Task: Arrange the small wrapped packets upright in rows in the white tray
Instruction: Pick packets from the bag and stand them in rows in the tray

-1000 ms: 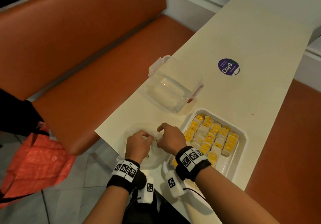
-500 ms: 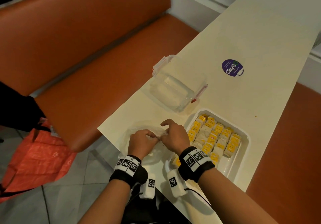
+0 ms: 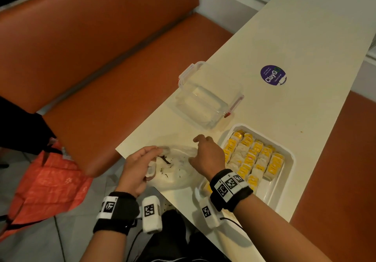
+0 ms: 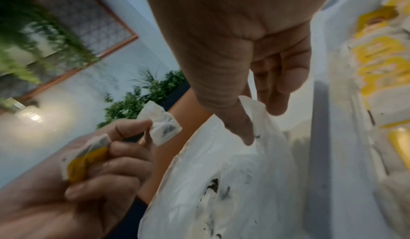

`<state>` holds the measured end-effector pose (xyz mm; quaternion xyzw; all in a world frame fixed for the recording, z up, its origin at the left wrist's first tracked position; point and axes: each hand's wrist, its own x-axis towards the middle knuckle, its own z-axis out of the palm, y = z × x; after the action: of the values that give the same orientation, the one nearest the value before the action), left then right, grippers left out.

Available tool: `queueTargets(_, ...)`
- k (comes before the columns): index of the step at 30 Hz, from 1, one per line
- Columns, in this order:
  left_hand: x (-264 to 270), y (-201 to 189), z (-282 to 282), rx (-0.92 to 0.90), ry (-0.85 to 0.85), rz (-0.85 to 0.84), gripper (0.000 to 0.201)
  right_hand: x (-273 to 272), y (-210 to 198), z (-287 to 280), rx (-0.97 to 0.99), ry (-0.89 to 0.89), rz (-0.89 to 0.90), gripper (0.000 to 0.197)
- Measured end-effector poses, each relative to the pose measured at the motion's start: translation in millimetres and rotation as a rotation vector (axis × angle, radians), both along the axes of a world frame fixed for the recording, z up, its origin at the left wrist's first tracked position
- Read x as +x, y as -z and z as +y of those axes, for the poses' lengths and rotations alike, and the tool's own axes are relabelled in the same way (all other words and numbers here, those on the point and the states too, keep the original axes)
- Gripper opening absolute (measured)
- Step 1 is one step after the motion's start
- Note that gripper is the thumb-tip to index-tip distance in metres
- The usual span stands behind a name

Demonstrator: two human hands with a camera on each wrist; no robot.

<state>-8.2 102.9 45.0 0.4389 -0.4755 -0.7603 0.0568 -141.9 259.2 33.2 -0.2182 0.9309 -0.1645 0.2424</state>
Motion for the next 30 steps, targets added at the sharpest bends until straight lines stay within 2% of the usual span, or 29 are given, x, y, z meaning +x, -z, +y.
queueTargets(2,6.8,0.8,-15.3,0.054,-0.028,0.041,0.021,4.9,-8.2,-1.4,-0.054,-0.06,0.146,0.065)
queueTargets(4,12.4,9.3,-29.8,0.059,-0.019,0.059,0.043,9.5,-13.5,-6.2,-0.169,-0.154,0.211,0.056)
queueTargets(5,14.8,12.4,-35.1,0.056,-0.011,0.065,0.049,11.6,-14.6,-9.4,-0.21,-0.215,0.183,0.05)
queueTargets(7,17.1,13.0,-40.0,0.065,0.009,0.071,0.046,17.6,-13.2,-14.9,-0.192,-0.361,0.053,0.043)
queueTargets(9,17.3,10.6,-41.0,0.073,0.021,0.069,0.041,23.9,-8.9,-18.5,-0.089,-0.475,-0.075,0.045)
queueTargets(11,17.0,8.5,-39.2,0.101,0.028,0.08,0.041,26.8,-3.9,-18.3,-0.023,-0.497,-0.172,0.054)
queueTargets(13,15.5,6.0,-34.3,0.136,0.051,0.093,0.044,27.0,-6.3,-14.2,-0.107,-0.399,-0.315,0.058)
queueTargets(17,6.9,-2.8,-13.7,0.203,0.102,0.112,0.041,19.9,-30.1,3.5,-0.567,0.038,-0.958,0.054)
queueTargets(19,-0.6,-7.5,0.5,0.239,0.146,0.115,0.027,15.1,-40.7,15.4,-0.704,0.105,-1.071,0.05)
queueTargets(21,-7.9,-11.8,15.5,0.258,0.186,0.119,0.014,10.1,-46.6,27.4,-0.761,0.135,-1.014,0.042)
queueTargets(23,-14.4,-12.9,28.6,0.275,0.216,0.124,0.019,5.2,-48.8,40.7,-0.774,0.193,-0.927,0.035)
queueTargets(25,-20.6,-13.0,40.0,0.301,0.248,0.123,0.01,0.9,-50.5,57.0,-0.777,0.237,-0.83,0.028)
queueTargets(28,-27.3,-9.4,57.8,0.315,0.32,0.124,0.036,-3.3,-52.4,85.9,-0.773,0.248,-0.653,0.021)
queueTargets(30,-28.1,-11.4,67.3,0.308,0.377,0.137,0.041,-3.7,-54.3,98.7,-0.751,0.224,-0.555,0.018)
